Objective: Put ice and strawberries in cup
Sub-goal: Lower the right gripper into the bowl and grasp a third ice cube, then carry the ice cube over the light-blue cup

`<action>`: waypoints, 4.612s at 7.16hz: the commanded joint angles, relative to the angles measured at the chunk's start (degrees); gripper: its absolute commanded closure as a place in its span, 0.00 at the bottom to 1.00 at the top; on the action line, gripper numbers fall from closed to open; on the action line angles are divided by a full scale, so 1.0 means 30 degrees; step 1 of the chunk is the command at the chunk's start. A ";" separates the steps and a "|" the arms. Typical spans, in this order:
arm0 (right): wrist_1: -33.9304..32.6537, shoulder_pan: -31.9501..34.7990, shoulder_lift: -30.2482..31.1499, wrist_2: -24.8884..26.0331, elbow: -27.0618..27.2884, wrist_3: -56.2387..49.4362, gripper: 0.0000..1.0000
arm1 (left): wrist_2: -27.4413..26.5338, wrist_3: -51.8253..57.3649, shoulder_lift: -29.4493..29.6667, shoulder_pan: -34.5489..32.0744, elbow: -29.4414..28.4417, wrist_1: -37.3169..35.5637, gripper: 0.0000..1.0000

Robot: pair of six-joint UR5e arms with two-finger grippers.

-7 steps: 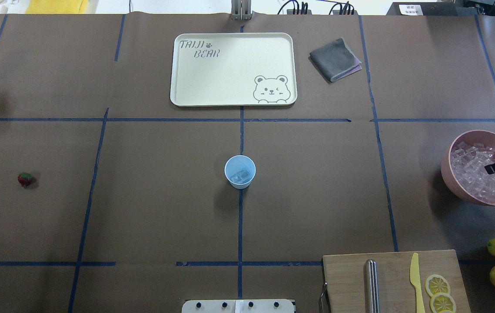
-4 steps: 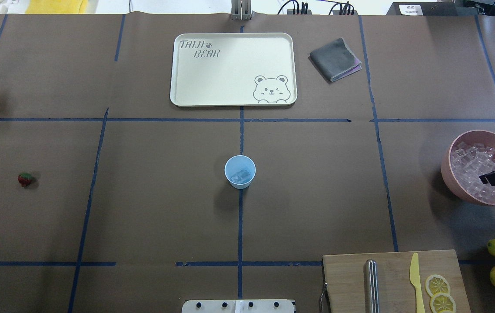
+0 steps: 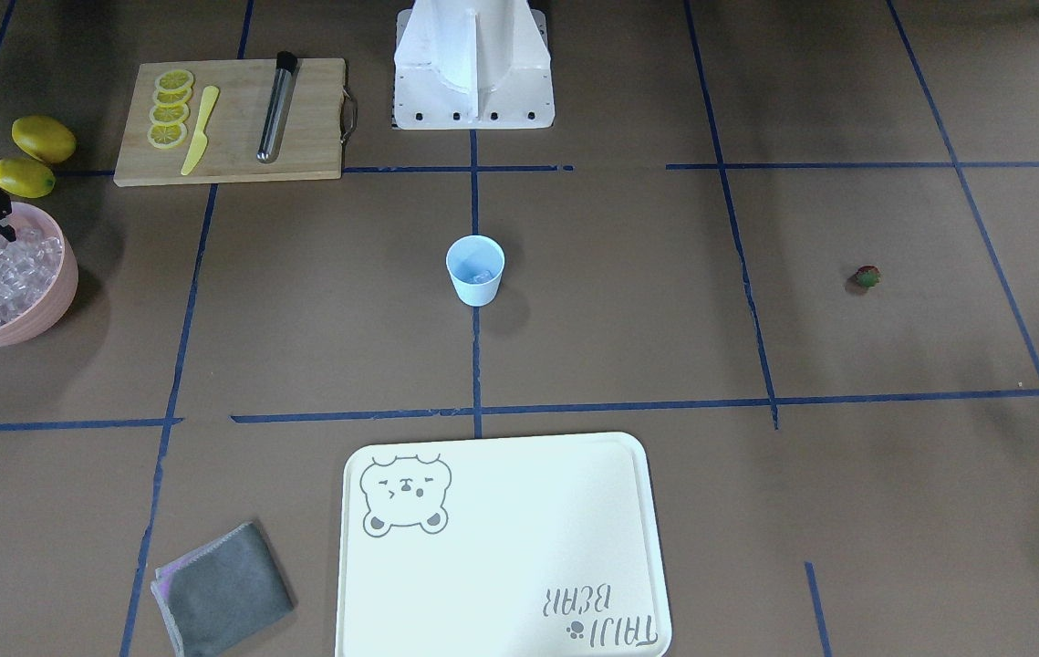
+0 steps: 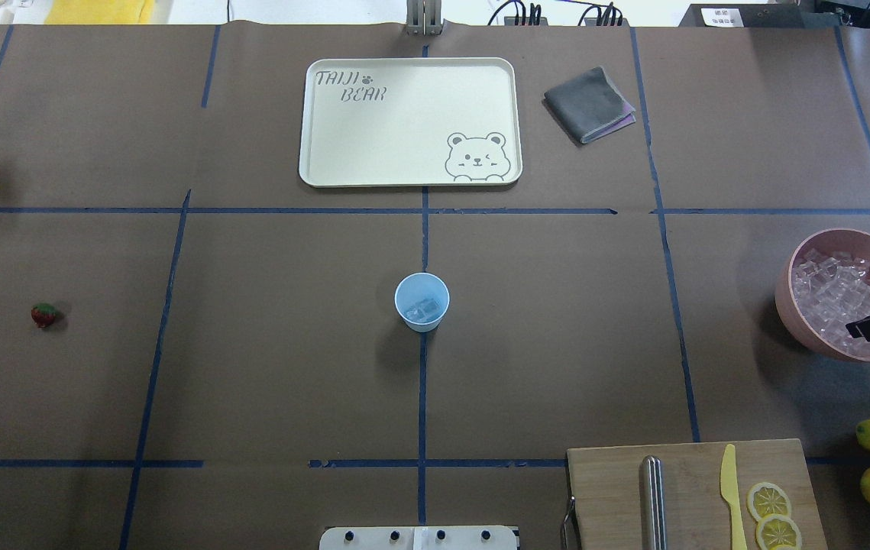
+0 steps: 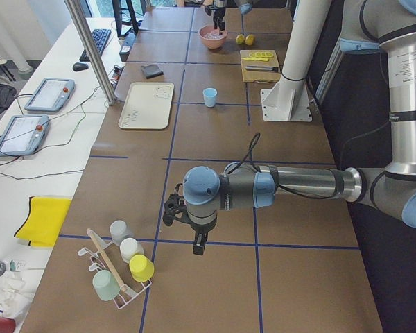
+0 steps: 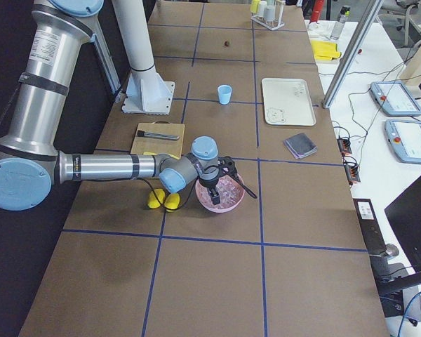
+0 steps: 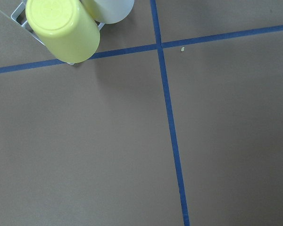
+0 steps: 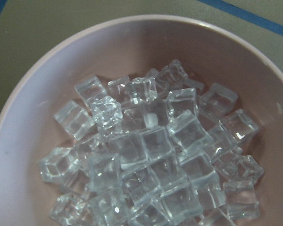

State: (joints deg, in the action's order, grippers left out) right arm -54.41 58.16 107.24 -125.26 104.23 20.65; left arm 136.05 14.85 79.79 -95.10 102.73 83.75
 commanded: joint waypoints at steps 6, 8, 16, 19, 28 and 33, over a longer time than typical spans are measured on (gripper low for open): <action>-0.0027 -0.0461 0.0143 0.0152 0.0120 -0.0059 0.64 | 0.0000 0.0000 -0.0024 0.0000 0.0004 0.0003 0.00; -0.0027 -0.0432 0.0405 0.0152 0.0178 -0.0234 0.82 | 0.0000 0.0000 -0.0024 0.0000 0.0004 0.0003 0.00; -0.7434 0.1443 -0.2423 -0.0142 0.4089 0.0029 0.93 | 0.0000 0.0000 -0.0053 0.0000 0.0092 -0.0026 0.00; -1.5615 0.1008 -0.9613 -0.0083 0.5041 0.2272 0.93 | 0.0000 0.0000 -0.0024 0.0000 0.0237 -0.0026 0.00; -1.8572 -0.8713 -2.4196 0.5651 -0.2331 1.4993 0.92 | -0.0059 -0.0029 -0.0053 -0.0029 0.0795 -0.0114 0.00; -1.5851 -1.0158 -2.3035 0.7123 -0.4041 1.5234 0.92 | -0.0146 -0.0029 -0.0083 -0.0030 0.0912 -0.0114 0.00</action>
State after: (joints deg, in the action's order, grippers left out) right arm -103.61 28.15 36.68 -104.24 92.26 66.34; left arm 135.63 14.77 79.57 -95.18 105.33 83.43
